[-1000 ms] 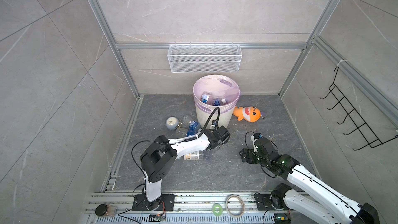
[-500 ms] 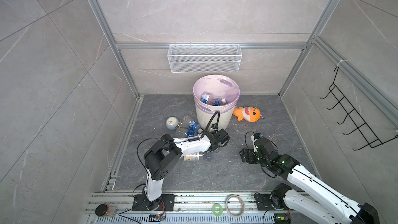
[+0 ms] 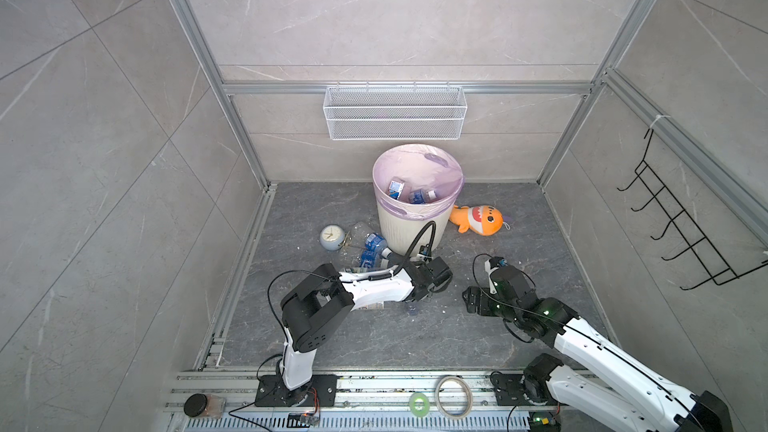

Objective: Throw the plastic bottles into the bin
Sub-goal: 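Lower the left gripper onto the Ganten bottle and close on it, then lift the Ganten bottle with the left gripper and carry it over the bin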

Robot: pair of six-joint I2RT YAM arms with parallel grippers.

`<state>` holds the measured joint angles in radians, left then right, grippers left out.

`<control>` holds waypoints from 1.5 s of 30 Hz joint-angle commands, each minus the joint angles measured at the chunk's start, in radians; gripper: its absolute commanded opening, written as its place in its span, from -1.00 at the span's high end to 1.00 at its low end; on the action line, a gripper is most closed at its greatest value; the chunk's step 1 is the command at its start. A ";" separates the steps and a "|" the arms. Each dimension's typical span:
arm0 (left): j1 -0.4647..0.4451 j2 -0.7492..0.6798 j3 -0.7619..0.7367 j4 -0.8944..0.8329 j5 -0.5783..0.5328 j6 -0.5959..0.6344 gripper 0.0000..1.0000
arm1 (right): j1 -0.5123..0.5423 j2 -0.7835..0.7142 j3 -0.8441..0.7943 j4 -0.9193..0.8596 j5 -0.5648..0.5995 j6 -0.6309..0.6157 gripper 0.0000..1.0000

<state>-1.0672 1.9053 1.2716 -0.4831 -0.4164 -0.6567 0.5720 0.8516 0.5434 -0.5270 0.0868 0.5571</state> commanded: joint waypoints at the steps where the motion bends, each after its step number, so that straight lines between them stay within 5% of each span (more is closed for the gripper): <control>1: -0.009 0.010 -0.013 0.024 0.016 0.008 -0.27 | 0.005 0.003 -0.006 0.002 0.018 -0.012 -0.82; 14: -0.016 -0.001 -0.054 0.066 0.038 0.027 -0.40 | 0.005 0.001 -0.007 0.000 0.021 -0.011 -0.82; 24: -0.053 -0.115 -0.156 0.128 -0.019 0.064 -0.15 | 0.005 0.000 -0.008 -0.001 0.022 -0.010 -0.81; 36: -0.155 -0.463 -0.475 0.437 -0.154 0.169 -0.13 | 0.005 -0.009 -0.011 0.000 0.023 -0.011 -0.81; 45: -0.205 -0.758 -0.634 0.446 -0.244 0.204 -0.14 | 0.006 -0.008 -0.010 0.000 0.022 -0.012 -0.81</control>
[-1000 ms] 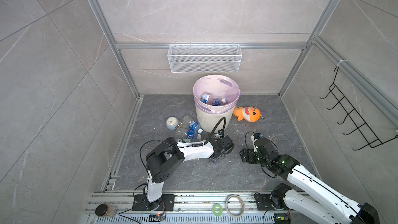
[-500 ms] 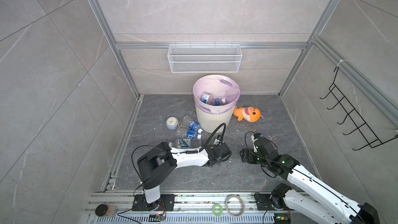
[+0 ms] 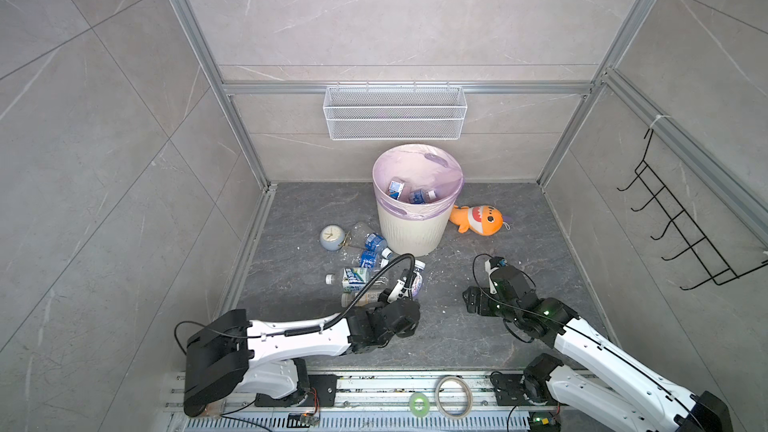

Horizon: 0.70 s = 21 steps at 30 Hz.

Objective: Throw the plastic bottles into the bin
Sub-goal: 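Lift the Ganten bottle with the left gripper and carry it over the bin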

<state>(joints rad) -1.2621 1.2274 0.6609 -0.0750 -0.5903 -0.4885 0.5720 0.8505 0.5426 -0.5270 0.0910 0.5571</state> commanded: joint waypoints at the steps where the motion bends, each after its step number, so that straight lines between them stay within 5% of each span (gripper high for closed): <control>1: -0.024 -0.116 -0.040 0.036 -0.091 0.049 -0.14 | 0.005 -0.007 -0.009 0.001 0.018 -0.012 -0.81; 6: -0.092 -0.250 -0.061 -0.045 -0.216 0.095 -0.14 | 0.006 -0.008 -0.010 0.002 0.016 -0.012 -0.81; 14: -0.101 -0.430 -0.075 -0.089 -0.216 0.170 -0.15 | 0.005 -0.010 -0.012 0.003 0.015 -0.013 -0.81; 21: -0.100 -0.454 0.062 -0.028 -0.186 0.363 -0.15 | 0.006 -0.010 -0.012 0.005 0.013 -0.014 -0.81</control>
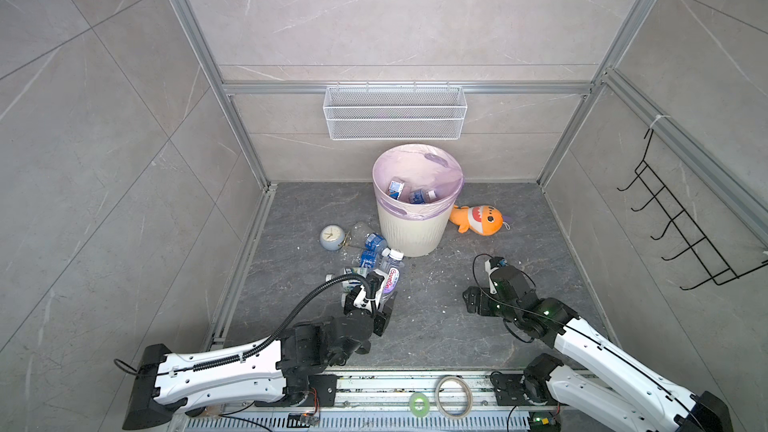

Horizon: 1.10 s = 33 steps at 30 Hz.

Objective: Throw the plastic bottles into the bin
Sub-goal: 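Lift the Ganten bottle with the left gripper and carry it over the bin, then open the left gripper to drop the Ganten bottle into the bin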

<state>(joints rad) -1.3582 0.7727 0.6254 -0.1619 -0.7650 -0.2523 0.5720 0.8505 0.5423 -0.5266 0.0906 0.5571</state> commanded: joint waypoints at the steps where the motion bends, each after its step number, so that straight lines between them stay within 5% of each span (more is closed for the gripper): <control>1: -0.004 0.016 0.136 0.073 -0.019 0.164 -0.15 | 0.006 -0.009 -0.011 0.005 0.014 -0.012 -0.81; 7: 0.087 0.196 0.484 0.125 0.103 0.349 -0.14 | 0.006 -0.008 -0.011 0.005 0.012 -0.012 -0.81; 14: 0.571 0.633 1.044 -0.029 0.671 0.169 -0.18 | 0.006 -0.028 -0.016 0.001 0.023 -0.005 -0.81; 15: 0.613 0.717 1.140 -0.066 0.711 0.162 -0.27 | 0.005 -0.028 -0.016 -0.001 0.025 -0.004 -0.81; 17: 0.676 0.868 1.309 -0.140 0.765 0.127 -0.88 | 0.005 -0.036 -0.018 -0.007 0.031 0.001 -0.81; 19: 0.737 0.961 1.408 -0.173 0.827 0.077 -1.00 | 0.005 -0.047 -0.021 -0.013 0.036 0.005 -0.82; 25: 0.754 0.783 1.163 0.023 0.817 0.073 -1.00 | 0.006 -0.066 -0.028 -0.009 0.035 0.006 -0.86; 33: 0.748 0.529 0.907 0.058 0.793 0.060 -1.00 | 0.006 -0.039 -0.020 0.006 0.010 -0.015 -0.88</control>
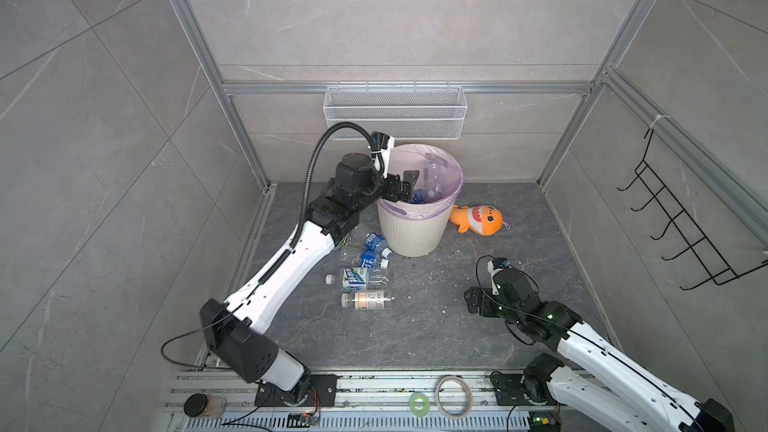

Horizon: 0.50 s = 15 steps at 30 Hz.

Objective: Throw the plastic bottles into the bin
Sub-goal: 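Open the left gripper to drop the Ganten bottle into the bin, then return the left gripper to the pile while the right gripper reaches the bottles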

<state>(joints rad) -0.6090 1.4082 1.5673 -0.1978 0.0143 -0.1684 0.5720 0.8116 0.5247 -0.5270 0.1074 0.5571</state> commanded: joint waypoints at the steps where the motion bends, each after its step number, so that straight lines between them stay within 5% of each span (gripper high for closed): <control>1: -0.001 -0.135 -0.069 0.088 0.009 -0.025 -1.00 | 0.005 -0.001 -0.003 0.010 -0.013 -0.018 -0.89; 15: 0.000 -0.428 -0.521 0.065 -0.086 -0.066 -1.00 | 0.089 0.034 0.062 0.040 -0.029 -0.101 -0.84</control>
<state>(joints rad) -0.6090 1.0359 1.0721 -0.1513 -0.0402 -0.2066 0.6331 0.8341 0.5362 -0.5121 0.0715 0.5014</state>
